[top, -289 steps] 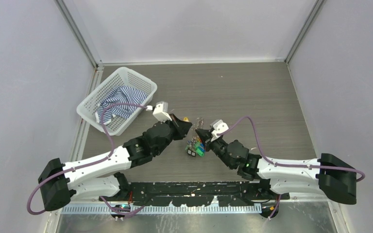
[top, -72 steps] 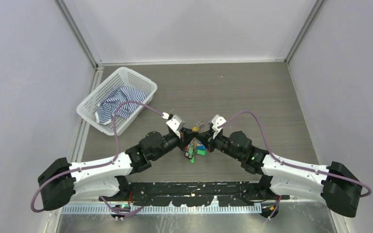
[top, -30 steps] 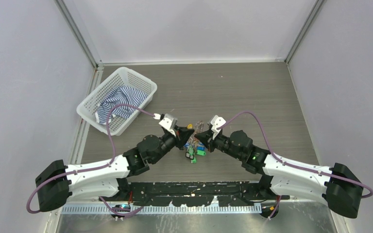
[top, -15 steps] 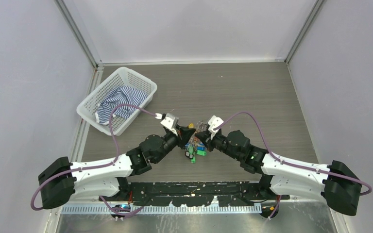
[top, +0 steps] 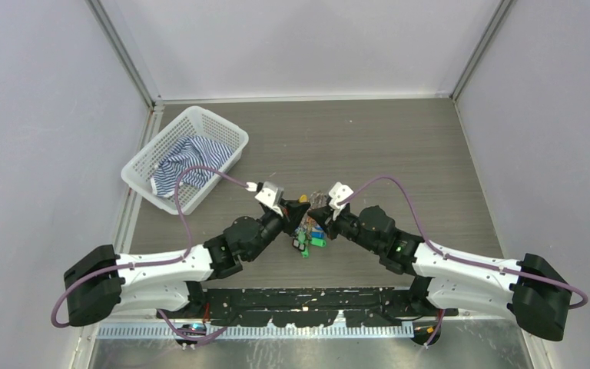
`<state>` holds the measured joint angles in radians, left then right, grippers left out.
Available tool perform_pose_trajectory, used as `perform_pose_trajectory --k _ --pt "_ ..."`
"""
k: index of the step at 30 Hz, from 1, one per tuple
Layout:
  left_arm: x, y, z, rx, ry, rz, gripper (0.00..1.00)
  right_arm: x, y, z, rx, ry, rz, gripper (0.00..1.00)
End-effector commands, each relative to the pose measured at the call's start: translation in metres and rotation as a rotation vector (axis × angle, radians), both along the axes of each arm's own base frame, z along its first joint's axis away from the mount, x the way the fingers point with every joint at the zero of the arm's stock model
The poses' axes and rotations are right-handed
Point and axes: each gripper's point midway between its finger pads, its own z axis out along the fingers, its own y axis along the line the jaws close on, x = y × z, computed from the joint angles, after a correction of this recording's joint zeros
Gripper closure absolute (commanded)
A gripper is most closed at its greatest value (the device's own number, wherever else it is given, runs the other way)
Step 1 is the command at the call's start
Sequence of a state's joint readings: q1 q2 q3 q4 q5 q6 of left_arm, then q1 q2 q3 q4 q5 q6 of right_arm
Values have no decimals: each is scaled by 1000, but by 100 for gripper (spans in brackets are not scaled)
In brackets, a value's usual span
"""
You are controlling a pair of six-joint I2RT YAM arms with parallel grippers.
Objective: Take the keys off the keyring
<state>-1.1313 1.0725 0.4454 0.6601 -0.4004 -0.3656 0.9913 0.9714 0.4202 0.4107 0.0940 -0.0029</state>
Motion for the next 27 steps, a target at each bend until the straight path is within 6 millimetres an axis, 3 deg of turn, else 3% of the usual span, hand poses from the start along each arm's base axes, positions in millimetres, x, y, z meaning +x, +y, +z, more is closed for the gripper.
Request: perform_pose_trajectory --k 1,19,27 --pt "4 5 33 -111 -76 61 99 7 10 52 139 -63 -13 99" --pt "2 -3 38 -161 -119 60 99 6 16 64 177 -62 8 99" --pt "4 7 37 -190 -84 101 99 7 13 67 194 -78 -5 99"
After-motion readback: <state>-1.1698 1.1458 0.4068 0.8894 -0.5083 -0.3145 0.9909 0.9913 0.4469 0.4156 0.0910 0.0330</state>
